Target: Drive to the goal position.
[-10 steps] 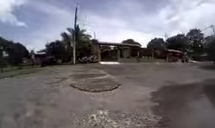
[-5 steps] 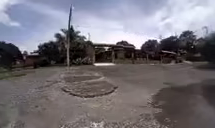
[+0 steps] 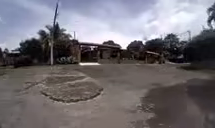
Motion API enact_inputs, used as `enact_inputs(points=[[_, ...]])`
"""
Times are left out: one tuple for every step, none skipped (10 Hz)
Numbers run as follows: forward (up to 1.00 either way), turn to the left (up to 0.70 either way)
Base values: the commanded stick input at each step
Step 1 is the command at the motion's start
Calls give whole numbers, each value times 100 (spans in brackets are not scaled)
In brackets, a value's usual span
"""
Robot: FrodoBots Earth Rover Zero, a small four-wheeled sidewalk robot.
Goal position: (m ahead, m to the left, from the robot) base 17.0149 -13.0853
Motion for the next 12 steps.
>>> enact_inputs(points=[[50,-50],[50,-50],[50,-27],[50,0],[50,0],[50,0],[50,0],[50,0],[50,0],[50,0],[50,0],[50,0]])
